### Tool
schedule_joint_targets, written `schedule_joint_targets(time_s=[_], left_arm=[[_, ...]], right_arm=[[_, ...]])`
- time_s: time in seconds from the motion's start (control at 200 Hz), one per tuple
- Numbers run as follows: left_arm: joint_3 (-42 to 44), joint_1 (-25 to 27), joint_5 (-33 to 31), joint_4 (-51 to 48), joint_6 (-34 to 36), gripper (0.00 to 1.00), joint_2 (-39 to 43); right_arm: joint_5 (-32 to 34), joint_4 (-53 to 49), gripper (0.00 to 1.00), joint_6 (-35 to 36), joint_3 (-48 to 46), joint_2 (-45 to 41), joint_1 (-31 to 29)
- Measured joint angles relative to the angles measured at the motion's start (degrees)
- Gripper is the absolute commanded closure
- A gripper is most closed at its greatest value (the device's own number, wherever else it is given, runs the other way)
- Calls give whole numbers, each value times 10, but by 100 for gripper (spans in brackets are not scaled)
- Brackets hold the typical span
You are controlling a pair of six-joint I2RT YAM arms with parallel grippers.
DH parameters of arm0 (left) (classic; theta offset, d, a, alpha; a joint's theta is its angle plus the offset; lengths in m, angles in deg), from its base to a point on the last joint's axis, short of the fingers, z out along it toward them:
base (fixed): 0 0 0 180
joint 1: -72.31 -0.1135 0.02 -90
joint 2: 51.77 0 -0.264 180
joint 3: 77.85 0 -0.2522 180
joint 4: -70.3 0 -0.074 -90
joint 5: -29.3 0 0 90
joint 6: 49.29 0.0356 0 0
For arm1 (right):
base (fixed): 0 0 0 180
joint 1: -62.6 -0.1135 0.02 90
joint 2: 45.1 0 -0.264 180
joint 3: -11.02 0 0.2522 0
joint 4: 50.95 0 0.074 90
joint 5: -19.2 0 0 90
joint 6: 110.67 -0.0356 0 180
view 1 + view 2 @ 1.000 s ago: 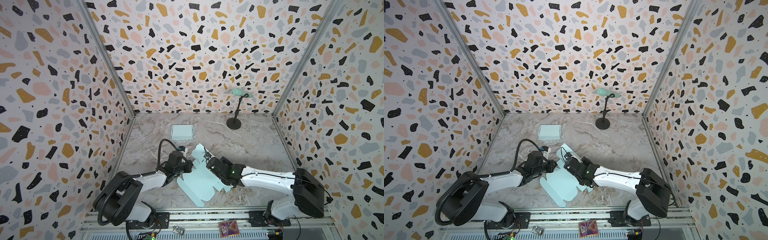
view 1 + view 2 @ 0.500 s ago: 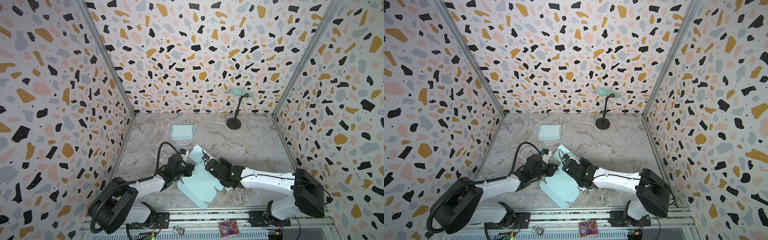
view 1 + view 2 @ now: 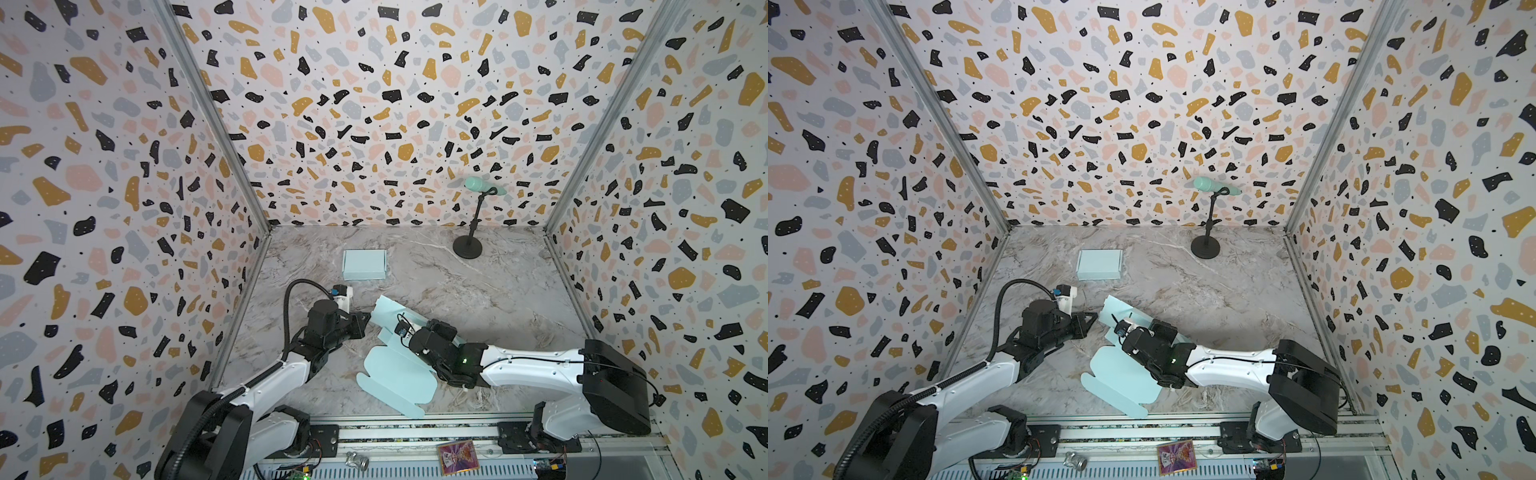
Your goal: Fold the paper box
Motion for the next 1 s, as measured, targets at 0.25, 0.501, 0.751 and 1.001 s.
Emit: schedule_joint_targets(time_s=[0.25,0.501,0.751,1.001], left_arm=[[-61,-44,-8,19,3,92,-95],[-90,-43,27,79,5,90,-223],[-68,-23,39,122,4,88,-227],[-19,15,53,165,-4,87,-210]], right_arm=[[32,55,100,94,-5,10,-27],[56,99,100,175,-6,35,-37],[75,173,100,259,-24,53,-32],[75,230,100,327,-29,67,-26]])
